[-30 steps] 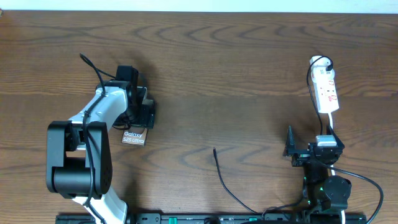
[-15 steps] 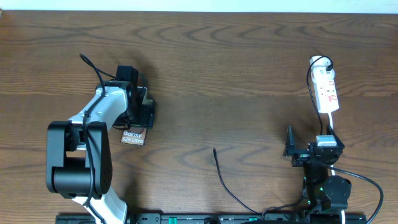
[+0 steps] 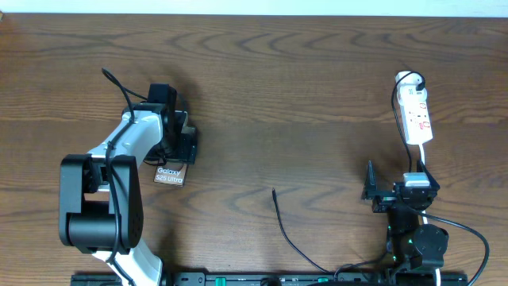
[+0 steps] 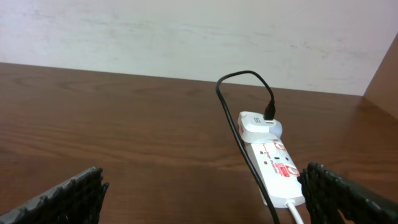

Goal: Plug charger to phone and switch on socket
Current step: 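Close the left gripper on the phone's sides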

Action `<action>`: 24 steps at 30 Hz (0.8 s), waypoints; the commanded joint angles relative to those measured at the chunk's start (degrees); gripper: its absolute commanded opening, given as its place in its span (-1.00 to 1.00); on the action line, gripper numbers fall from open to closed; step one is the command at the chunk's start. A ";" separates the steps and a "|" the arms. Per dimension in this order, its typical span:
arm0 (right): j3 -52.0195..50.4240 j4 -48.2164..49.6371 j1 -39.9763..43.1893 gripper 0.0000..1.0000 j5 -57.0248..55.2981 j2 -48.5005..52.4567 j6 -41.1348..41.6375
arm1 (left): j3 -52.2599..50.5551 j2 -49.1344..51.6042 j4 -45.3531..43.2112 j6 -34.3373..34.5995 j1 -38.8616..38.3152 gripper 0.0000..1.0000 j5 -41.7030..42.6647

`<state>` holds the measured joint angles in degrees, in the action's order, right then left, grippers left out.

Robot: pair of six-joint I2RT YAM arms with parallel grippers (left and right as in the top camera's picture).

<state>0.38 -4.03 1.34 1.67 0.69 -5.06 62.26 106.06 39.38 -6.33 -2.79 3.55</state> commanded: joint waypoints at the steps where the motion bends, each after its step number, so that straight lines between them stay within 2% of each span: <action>1: -0.07 -0.22 -1.11 0.98 0.13 -0.31 -0.59 | -1.84 1.44 0.37 -0.72 -0.31 0.66 2.03; 24: -0.07 -0.22 -1.11 0.99 0.13 -0.31 -0.59 | -2.12 1.42 0.37 -0.72 -0.31 0.57 2.03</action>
<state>0.38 -4.03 1.34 1.67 0.69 -5.06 62.26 106.06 39.38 -6.33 -2.79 3.55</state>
